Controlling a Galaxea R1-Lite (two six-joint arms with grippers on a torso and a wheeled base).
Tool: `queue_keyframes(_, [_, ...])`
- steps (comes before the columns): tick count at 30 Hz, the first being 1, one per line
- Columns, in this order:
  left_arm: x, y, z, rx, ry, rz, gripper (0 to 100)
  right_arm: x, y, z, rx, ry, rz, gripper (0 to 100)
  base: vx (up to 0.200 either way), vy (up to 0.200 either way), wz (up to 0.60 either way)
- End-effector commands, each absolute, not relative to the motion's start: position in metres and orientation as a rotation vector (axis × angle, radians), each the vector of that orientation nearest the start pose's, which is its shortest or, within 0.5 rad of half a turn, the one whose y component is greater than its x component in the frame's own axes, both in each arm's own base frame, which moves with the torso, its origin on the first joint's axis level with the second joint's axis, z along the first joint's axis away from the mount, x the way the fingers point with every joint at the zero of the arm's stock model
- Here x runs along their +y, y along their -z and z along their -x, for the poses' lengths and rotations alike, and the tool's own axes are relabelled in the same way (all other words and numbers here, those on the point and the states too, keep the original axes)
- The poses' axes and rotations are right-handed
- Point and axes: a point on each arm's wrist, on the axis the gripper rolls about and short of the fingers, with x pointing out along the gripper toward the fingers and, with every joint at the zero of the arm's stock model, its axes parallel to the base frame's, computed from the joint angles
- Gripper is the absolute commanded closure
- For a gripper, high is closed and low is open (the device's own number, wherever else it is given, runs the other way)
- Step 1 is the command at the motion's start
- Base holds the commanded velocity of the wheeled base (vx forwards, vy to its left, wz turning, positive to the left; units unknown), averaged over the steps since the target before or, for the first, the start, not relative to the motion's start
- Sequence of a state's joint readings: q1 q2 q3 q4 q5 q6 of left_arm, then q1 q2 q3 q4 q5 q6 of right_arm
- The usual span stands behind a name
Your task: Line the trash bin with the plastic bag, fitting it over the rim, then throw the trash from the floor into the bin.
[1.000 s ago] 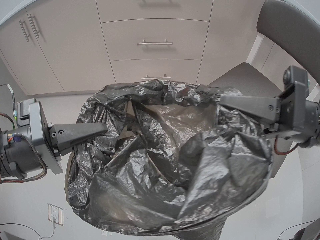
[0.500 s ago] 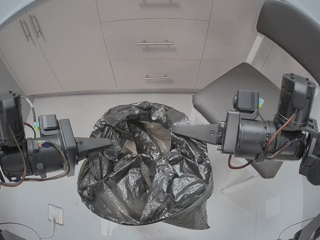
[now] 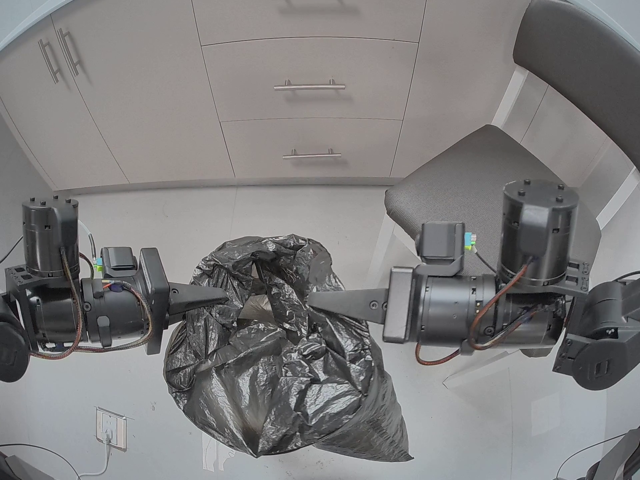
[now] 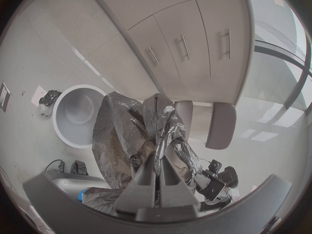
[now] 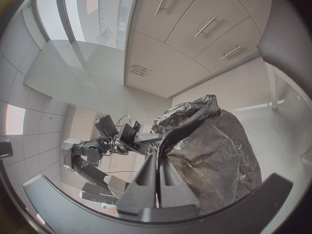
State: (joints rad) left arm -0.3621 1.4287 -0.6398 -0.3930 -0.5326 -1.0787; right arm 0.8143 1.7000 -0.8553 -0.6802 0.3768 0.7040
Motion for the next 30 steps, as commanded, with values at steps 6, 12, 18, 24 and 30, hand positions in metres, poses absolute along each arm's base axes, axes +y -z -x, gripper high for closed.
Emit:
queue_keyframes(6, [-0.072,-0.165,-0.227,0.866,0.491,1.065,100,0.261,-0.181,-0.205,0.627,-1.089,-0.556,100,0.0,0.0,0.0])
queue_keyframes(12, [-0.073,-0.161,-0.215,0.895,0.522,1.069,100,0.254,-0.189,-0.192,0.648,-1.099,-0.595,100,0.0,0.0,0.0])
queue_keyframes(18, [-0.079,-0.167,-0.205,0.912,0.554,1.087,100,0.241,-0.192,-0.178,0.661,-1.105,-0.594,100,0.0,0.0,0.0])
queue_keyframes(24, [-0.076,-0.166,-0.19,0.922,0.553,1.105,100,0.243,-0.187,-0.169,0.691,-1.122,-0.579,100,0.0,0.0,0.0])
queue_keyframes(30, [-0.069,-0.169,-0.174,0.907,0.551,1.138,100,0.246,-0.184,-0.162,0.732,-1.135,-0.56,100,0.0,0.0,0.0])
